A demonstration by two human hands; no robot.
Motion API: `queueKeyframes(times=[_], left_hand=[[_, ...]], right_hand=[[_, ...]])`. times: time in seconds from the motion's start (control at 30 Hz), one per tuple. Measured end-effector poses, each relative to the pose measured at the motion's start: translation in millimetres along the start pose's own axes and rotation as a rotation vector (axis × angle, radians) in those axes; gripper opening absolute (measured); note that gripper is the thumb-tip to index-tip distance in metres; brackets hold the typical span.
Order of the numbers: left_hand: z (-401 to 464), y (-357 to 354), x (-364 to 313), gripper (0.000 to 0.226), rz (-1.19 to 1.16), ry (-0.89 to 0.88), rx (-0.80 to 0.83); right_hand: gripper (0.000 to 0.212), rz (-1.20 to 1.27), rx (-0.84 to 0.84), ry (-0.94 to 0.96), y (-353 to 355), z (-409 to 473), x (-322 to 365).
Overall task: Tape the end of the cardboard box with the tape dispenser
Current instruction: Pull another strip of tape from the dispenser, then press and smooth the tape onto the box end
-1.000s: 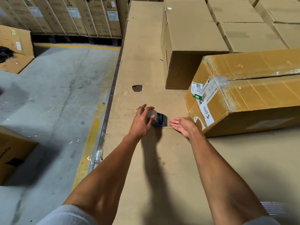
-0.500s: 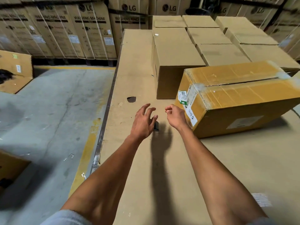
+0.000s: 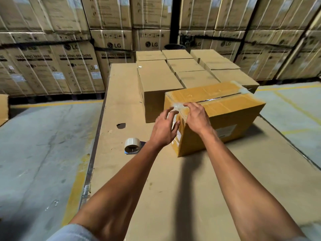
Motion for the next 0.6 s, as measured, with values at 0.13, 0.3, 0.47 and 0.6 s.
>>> queueKeyframes(times=[0.13, 0.3, 0.47, 0.6], left_hand=[[11.6, -28.4, -38.4, 0.056, 0.104, -0.067, 0.015], [28.8, -80.2, -84.1, 0.084, 0.384, -0.149, 0.126], [33.4, -125.1, -105.5, 0.100, 0.555, -0.071, 0.242], [25.0, -141.7, -96.8, 0.099, 0.629, -0.043, 0.199]], right_hand=[[0.063, -0.147, 0.046, -0.025, 16.8, 1.5, -63.4], [0.082, -0.330, 0.161, -0.021, 34.2, 10.9, -146.3], [0.111, -0.472, 0.250, -0.026, 41.1, 25.3, -224.7], [0.095, -0.467, 0.270, 0.048, 27.9, 26.1, -253.9]])
Point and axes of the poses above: each hand's wrist, its own z-axis towards the middle knuckle, its own y-axis out of the back of the hand, x = y × z, the point moved 2 cm from there along z, towards the middle knuckle, and after that the axes turned 11 degrees about -x, right-handed, at the moved point
